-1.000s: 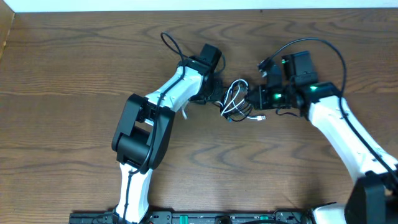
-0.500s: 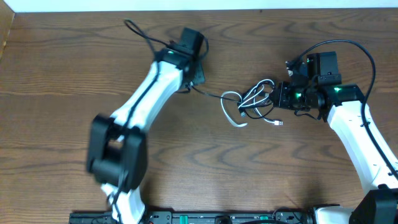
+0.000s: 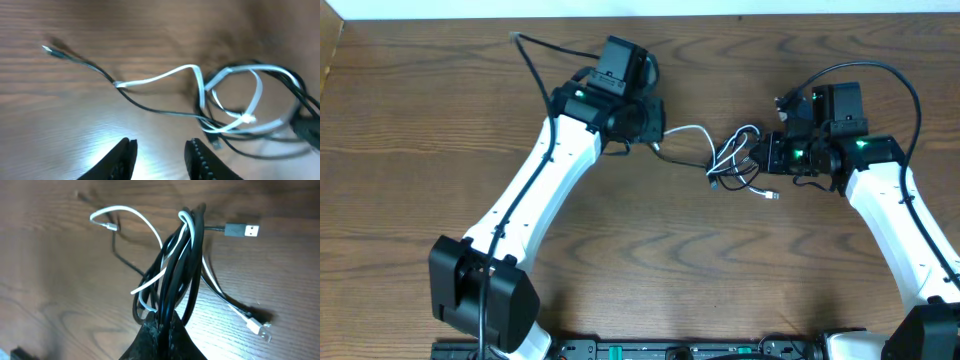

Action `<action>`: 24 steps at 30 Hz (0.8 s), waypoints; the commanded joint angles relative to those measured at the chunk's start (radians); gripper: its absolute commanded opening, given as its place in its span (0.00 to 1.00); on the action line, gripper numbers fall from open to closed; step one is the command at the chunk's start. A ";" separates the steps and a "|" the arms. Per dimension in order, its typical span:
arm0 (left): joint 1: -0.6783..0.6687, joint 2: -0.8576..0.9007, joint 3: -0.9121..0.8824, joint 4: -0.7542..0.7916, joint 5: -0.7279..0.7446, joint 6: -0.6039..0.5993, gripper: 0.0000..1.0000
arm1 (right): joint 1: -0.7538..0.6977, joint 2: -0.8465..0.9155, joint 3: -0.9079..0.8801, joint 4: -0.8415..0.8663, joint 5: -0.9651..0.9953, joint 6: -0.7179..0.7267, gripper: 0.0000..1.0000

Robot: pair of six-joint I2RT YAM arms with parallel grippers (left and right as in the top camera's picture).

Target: Untangle cables

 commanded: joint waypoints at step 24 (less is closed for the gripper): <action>-0.082 0.119 0.000 -0.047 0.435 0.445 0.55 | -0.011 0.049 -0.002 0.040 -0.344 -0.185 0.01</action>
